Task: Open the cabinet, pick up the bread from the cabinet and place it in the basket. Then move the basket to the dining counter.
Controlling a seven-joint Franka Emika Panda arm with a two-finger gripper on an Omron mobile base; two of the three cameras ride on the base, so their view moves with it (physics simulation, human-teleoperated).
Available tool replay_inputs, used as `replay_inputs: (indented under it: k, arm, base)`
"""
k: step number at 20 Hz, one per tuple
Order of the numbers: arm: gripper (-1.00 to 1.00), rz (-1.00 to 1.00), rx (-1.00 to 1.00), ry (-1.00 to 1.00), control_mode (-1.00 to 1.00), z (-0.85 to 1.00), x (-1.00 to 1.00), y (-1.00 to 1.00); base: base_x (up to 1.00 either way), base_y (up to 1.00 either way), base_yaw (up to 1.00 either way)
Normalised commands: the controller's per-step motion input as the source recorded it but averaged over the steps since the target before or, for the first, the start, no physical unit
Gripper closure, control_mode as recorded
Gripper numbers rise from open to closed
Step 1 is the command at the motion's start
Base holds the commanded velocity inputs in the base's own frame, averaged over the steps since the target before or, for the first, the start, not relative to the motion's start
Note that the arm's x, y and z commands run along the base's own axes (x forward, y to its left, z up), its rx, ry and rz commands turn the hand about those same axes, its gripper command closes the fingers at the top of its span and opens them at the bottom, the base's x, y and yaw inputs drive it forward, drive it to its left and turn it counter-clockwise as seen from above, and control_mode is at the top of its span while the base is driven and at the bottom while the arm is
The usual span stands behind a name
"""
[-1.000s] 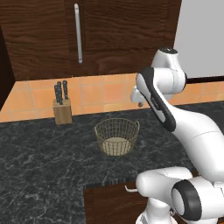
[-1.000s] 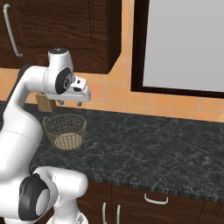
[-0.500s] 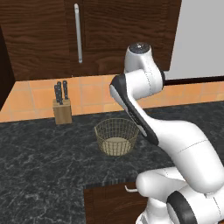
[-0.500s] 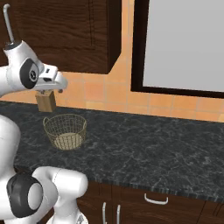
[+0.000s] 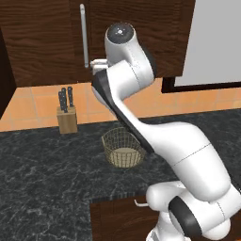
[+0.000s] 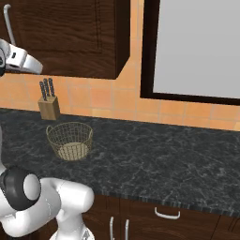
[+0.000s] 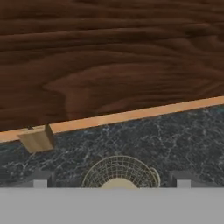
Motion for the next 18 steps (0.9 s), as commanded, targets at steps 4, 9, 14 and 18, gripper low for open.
replay_inputs:
  k: [4, 9, 14, 18]
  arm:
    - [-1.00, 0.03, 0.00, -0.15, -1.00, 0.88, 0.11, 0.59]
    - [-1.00, 0.16, -0.15, -0.03, -1.00, 0.31, 0.32, 0.60]
    - [-1.00, 0.20, -0.18, 0.00, -1.00, 0.08, 0.40, 0.69]
    - [-1.00, 0.05, -0.02, -0.09, -1.00, 0.01, 0.26, 0.07]
  base:
    - [0.00, 0.00, 0.00]
    - [0.00, 0.00, 0.00]
    - [0.00, 0.00, 0.00]
    - [0.00, 0.00, 0.00]
